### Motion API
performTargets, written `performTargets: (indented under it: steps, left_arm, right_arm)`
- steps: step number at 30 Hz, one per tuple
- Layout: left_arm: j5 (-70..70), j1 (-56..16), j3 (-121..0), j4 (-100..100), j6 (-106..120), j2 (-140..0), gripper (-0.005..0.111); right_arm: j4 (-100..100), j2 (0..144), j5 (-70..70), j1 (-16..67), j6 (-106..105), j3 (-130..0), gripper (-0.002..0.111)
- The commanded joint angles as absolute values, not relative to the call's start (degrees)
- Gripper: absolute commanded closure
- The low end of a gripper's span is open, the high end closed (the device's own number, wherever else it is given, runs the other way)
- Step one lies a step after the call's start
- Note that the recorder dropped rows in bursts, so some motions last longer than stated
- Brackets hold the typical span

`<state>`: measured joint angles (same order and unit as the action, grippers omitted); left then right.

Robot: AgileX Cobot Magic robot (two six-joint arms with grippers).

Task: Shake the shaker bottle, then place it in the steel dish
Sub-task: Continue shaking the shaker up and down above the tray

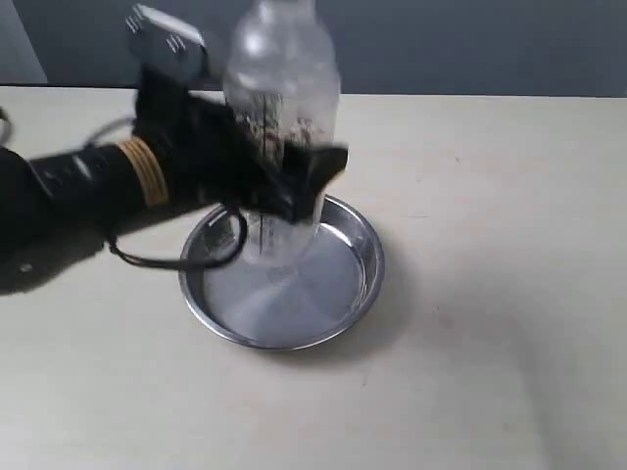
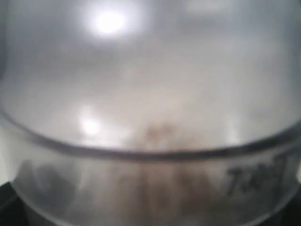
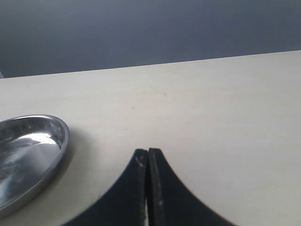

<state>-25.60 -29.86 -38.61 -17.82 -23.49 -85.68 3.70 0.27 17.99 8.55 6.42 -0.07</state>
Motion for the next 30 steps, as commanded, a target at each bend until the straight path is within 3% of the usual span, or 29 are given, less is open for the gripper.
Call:
performTargets:
  steps: [1,4,7,10,13,15,18,21,24,27,30]
  left_arm:
    - [-27.6,-28.2,-44.5,-17.0,-23.6,-80.7,0.106]
    - [-24.3,-29.0,-48.5,-19.6,-23.6,-75.9,0.106]
    - [-19.3,-31.0,-42.2,-17.3,-25.6,-83.8,0.106]
    - [-26.7,-31.2,-36.3,-18.4,-32.7,-90.7,0.106]
    - [-36.3,-31.0,-38.2,-23.7,-33.9,-83.7,0.106]
    - [-33.9,-31.0,-41.2,-24.2,-30.1,-79.1,0.106]
    - [-27.8,-31.0,-39.5,-23.6,-27.8,-83.8,0.106]
    - [-32.5,-29.7,-38.7,-19.3,-28.4,-90.1,0.106]
    - [-38.3,-29.0,-43.3,-20.2,-28.9,-82.3,0.106]
    - [-28.1,-30.0,-46.1,-21.2,-26.8,-80.1,0.106]
    - [-23.8,-32.5,-40.7,-18.8,-28.3,-89.4,0.106]
  right_arm:
    - [3.6,0.0,17.5,8.6,6.2,0.0,0.109]
    - [3.6,0.0,17.5,8.6,6.2,0.0,0.109]
    - [3.6,0.0,17.5,8.6,6.2,0.0,0.109]
    - [3.6,0.0,17.5,8.6,6.2,0.0,0.109]
    - [3.6,0.0,17.5,8.6,6.2,0.0,0.109]
    - [3.6,0.0,17.5,8.6,6.2,0.0,0.109]
    - [3.6,0.0,17.5,8.6,6.2,0.0,0.109]
    - [3.6,0.0,17.5,8.6,6.2,0.0,0.109]
    - [3.6,0.0,17.5,8.6,6.2,0.0,0.109]
    - [3.6,0.0,17.5,8.6,6.2,0.0,0.109]
    - [3.6,0.0,17.5,8.6,6.2,0.0,0.109]
